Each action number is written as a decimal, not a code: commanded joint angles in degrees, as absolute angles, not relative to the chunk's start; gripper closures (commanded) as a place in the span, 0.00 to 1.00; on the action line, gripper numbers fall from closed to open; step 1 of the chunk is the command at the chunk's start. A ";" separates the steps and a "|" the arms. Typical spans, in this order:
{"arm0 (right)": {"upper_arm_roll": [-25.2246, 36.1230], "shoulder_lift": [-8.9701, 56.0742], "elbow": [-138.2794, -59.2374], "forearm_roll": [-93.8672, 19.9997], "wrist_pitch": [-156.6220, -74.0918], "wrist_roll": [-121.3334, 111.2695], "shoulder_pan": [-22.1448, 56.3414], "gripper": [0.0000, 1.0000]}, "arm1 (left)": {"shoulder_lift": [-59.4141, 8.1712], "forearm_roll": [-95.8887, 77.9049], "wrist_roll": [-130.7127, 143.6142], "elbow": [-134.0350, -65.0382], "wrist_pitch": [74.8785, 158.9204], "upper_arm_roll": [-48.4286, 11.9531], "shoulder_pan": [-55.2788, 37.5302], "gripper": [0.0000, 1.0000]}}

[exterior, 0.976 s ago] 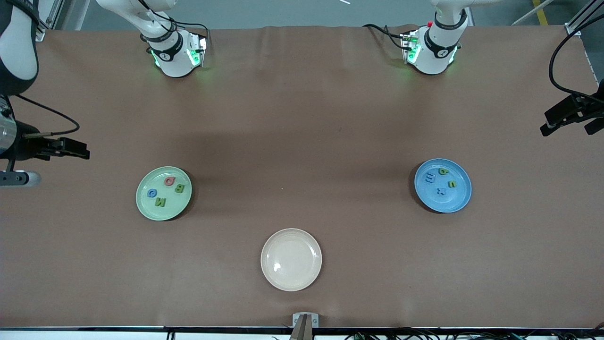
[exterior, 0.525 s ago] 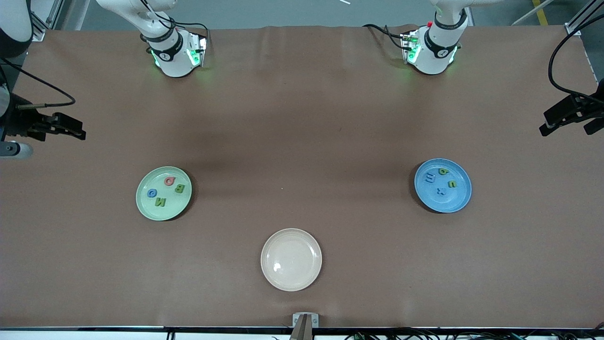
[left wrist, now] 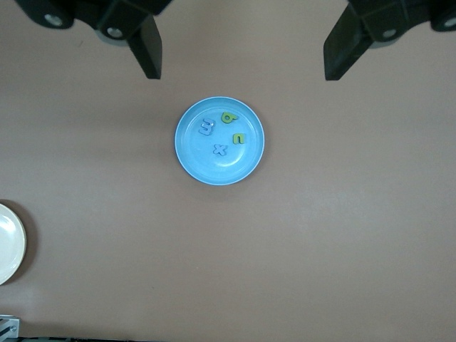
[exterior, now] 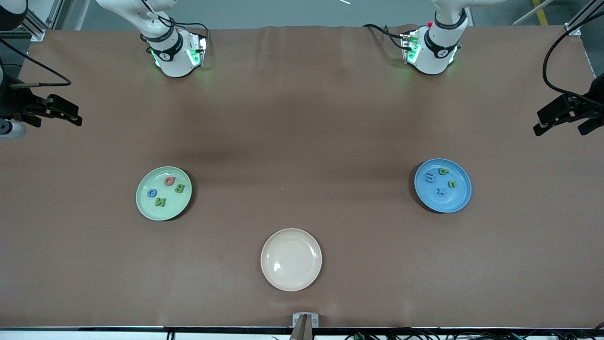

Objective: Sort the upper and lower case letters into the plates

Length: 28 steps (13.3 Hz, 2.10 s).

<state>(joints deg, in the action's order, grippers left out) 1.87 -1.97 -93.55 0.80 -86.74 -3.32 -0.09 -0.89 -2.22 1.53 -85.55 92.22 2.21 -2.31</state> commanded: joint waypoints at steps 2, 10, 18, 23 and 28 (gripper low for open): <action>1.67 -5.18 -95.80 -0.52 -86.05 -3.16 -0.44 0.00 | -0.70 -2.64 1.49 -84.90 91.32 3.52 -2.73 0.00; 1.76 -5.27 -95.80 -2.02 -87.27 -3.25 -0.35 0.00 | -0.70 -2.90 1.49 -84.90 91.32 0.62 0.09 0.00; 1.67 -5.36 -95.80 -1.23 -87.89 -3.52 -0.35 0.00 | -1.23 -0.45 1.14 -85.08 91.41 0.35 0.70 0.00; 1.58 -5.36 -95.71 0.34 -88.24 -3.60 -0.26 0.00 | -0.01 -0.26 0.70 -86.04 91.32 0.18 0.79 0.00; 1.49 -5.36 -95.71 0.35 -88.15 -3.43 -0.18 0.00 | 0.35 -0.97 0.62 -85.87 91.41 0.18 0.79 0.00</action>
